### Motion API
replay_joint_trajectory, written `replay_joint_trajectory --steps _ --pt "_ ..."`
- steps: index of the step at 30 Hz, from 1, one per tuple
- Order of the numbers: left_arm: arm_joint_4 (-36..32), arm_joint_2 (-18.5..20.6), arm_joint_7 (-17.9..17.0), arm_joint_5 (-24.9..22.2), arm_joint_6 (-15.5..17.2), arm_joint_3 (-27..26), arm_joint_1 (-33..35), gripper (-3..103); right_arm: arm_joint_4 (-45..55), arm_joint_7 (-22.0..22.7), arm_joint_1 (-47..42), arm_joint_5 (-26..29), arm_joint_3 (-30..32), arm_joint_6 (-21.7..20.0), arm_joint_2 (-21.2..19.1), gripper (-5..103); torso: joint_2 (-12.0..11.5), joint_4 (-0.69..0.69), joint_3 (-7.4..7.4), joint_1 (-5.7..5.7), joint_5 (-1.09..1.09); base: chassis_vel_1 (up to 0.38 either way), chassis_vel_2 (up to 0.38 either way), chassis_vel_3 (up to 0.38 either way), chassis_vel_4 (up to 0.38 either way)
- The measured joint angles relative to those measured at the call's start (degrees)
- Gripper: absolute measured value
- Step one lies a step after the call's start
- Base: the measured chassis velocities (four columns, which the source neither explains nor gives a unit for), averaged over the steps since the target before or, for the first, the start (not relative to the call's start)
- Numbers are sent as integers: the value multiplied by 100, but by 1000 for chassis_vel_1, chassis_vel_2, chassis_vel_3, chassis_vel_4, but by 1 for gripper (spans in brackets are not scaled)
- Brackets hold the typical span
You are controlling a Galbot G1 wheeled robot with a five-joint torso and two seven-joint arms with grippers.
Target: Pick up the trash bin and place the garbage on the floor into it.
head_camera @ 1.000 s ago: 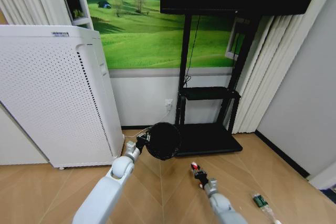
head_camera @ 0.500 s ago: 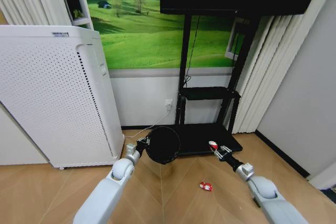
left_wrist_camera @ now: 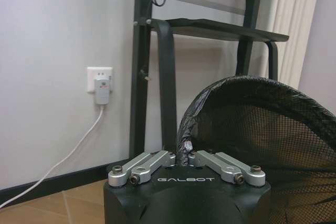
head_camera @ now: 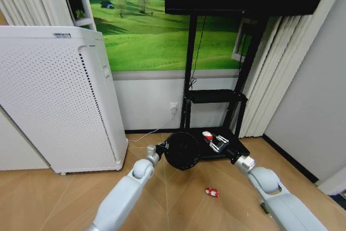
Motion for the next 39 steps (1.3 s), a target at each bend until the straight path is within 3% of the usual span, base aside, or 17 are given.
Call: replay_joint_trajectory --steps 10,17,25,26,28,31,32,36,39 --pt "364 -553 11 132 -26 213 -134 4 -159 95 39 -391 -498 -237 250 28 0 2 0 0 0 0 0 0 0" --pt "360 -650 11 165 -33 274 -159 4 -539 130 28 -451 -436 -243 283 48 0 1 0 0 0 0 0 0 0" --pt "276 -571 22 181 -38 238 -108 4 -480 376 -62 -332 -308 -388 289 80 0 2 0 0 0 0 0 0 0" --pt "276 -571 22 181 -38 238 -108 4 -480 376 -62 -332 -308 -388 289 80 0 2 0 0 0 0 0 0 0" --pt "232 -538 28 190 -47 182 -62 4 -188 642 -177 -156 -220 -557 318 91 0 2 0 0 0 0 0 0 0" --pt "177 -461 37 208 -51 95 -15 4 184 927 -384 199 -51 -776 305 99 0 1 0 0 -1 0 0 0 0" --pt "177 -461 37 208 -51 95 -15 4 184 927 -384 199 -51 -776 305 99 0 1 0 0 -1 0 0 0 0" --pt "16 -244 88 236 -62 -114 77 4 565 1590 -893 1283 243 -1305 254 100 0 2 0 0 -2 0 0 0 0" --pt "-49 -205 95 237 -63 -183 127 4 407 1809 -1073 1451 250 -1377 337 100 0 2 0 0 -2 0 0 0 0"
